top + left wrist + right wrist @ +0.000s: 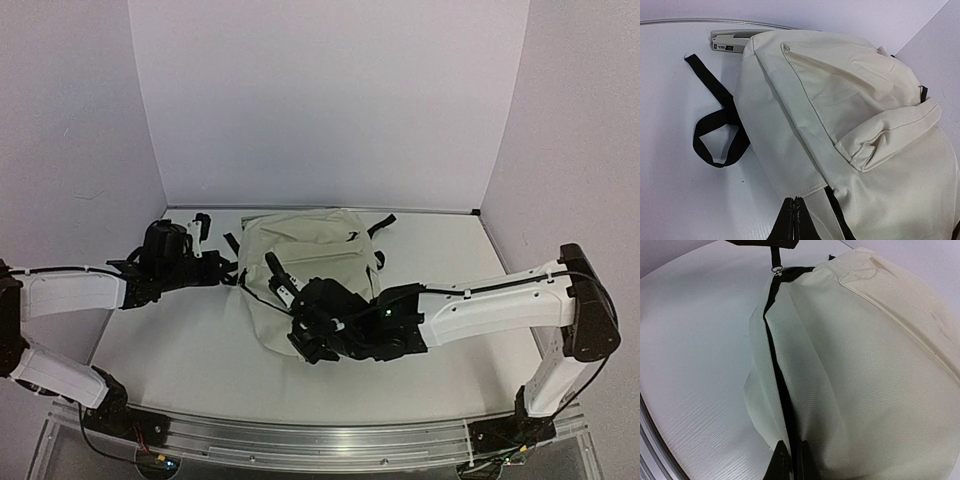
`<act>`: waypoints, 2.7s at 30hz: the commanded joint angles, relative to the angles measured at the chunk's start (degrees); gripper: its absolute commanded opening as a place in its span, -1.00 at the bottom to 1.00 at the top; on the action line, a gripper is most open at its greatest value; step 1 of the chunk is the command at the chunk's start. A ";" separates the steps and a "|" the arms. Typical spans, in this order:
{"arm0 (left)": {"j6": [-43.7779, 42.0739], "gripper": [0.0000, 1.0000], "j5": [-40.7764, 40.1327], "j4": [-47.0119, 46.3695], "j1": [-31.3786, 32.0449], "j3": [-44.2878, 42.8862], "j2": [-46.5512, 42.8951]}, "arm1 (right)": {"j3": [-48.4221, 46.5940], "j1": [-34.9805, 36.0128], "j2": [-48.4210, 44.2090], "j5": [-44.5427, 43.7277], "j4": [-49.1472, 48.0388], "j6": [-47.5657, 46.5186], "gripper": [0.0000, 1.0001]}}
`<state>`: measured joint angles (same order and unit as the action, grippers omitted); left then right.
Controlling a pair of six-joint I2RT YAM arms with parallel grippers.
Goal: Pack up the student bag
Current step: Zip the student bag at the center of the board, then adjust the student bag at the center of the board.
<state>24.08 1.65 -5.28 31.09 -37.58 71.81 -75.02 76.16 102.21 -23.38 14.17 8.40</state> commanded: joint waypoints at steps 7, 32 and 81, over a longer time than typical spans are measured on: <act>1.56 -1.00 2.77 -13.18 -7.07 -5.10 9.04 | 3.27 1.04 -7.88 7.43 2.51 6.95 -1.00; -6.96 0.61 15.55 7.94 -11.80 -22.01 12.91 | 22.49 -11.09 -23.98 -10.66 4.77 27.38 -0.74; 6.16 0.56 16.06 25.86 15.38 -24.63 8.51 | 3.34 -30.14 -16.58 13.03 2.80 23.91 0.41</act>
<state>29.69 26.37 18.26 48.93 -57.80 84.40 -65.32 47.81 81.62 -15.68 17.65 38.76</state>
